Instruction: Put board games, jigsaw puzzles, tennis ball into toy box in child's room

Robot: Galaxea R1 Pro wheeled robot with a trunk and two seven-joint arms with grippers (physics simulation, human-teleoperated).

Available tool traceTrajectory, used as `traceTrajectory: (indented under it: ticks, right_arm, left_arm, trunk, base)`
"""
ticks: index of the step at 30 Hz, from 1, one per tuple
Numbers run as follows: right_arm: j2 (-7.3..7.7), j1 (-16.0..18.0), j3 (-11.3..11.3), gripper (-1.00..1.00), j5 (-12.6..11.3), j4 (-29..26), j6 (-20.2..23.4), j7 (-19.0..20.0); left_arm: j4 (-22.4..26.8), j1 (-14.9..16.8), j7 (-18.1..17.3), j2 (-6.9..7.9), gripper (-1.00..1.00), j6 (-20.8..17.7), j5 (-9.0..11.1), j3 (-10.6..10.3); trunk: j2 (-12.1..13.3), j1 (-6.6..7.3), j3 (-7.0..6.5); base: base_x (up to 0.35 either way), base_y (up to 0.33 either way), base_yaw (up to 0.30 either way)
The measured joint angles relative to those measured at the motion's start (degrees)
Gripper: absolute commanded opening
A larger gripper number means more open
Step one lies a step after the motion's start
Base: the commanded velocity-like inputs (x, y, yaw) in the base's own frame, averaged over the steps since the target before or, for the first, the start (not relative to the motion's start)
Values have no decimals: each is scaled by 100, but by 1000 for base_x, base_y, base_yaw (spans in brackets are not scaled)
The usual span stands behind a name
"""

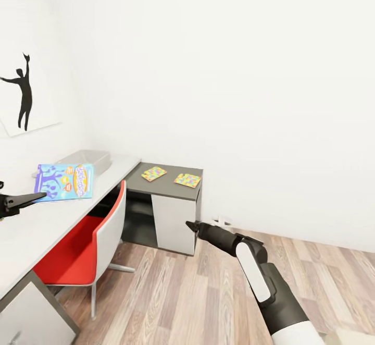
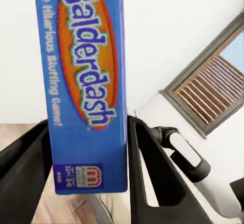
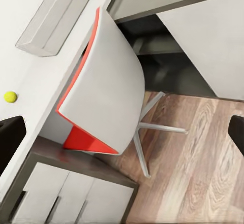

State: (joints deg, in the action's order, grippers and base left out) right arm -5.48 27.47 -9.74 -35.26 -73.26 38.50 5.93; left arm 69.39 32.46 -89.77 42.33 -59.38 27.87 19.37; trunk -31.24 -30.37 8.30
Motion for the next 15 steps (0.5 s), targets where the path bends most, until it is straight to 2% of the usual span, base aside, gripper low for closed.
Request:
traceTrajectory:
  ticks: [3,5,7,8,9,10,11,13,15]
  right_arm:
    - [-2,1,-5,100,-2,0,5,-9]
    - [-3,1,-8,100,-5,0,6,-12]
    - [-3,0,-8,100,-8,0,7,-13]
    - [-3,2,-8,100,-8,0,7,-12]
    - [0,1,-8,100,-9,0,7,-10]
    - [0,0,-8,100,-9,1,7,-8]
    - [1,0,-8,100,-10,3,6,-8]
    - [1,1,-8,100,-10,6,-2,-7]
    - [-1,2,-13,100,-13,13,-10,-6]
  left_arm:
    - [46,203,21,3,-100,-2,-18,-1]
    - [71,305,457,-4,-100,0,-29,-2]
    - [87,417,1293,-44,-100,30,-72,-5]
    - [93,446,1579,-78,-100,10,-30,-6]
    - [98,503,2084,-164,-100,14,24,-9]
    - [102,583,2565,-283,-100,1,179,-14]
    - [105,635,2803,-349,-100,-25,312,-21]
    - [103,848,3726,-623,-100,-26,641,-88]
    - [92,953,4252,-819,-100,-35,763,-167]
  trunk:
    - [0,0,1]
    - [0,0,1]
    - [1,0,1]
    - [1,0,1]
    - [1,0,1]
    - [1,-1,1]
    - [1,0,1]
    - [1,-1,1]
    - [1,0,1]
  base:
    - [0,0,281]
    - [0,0,281]
    - [0,0,281]
    - [0,0,281]
    - [0,0,281]
    - [0,0,281]
    - [0,0,281]
    - [0,0,281]
    - [0,0,281]
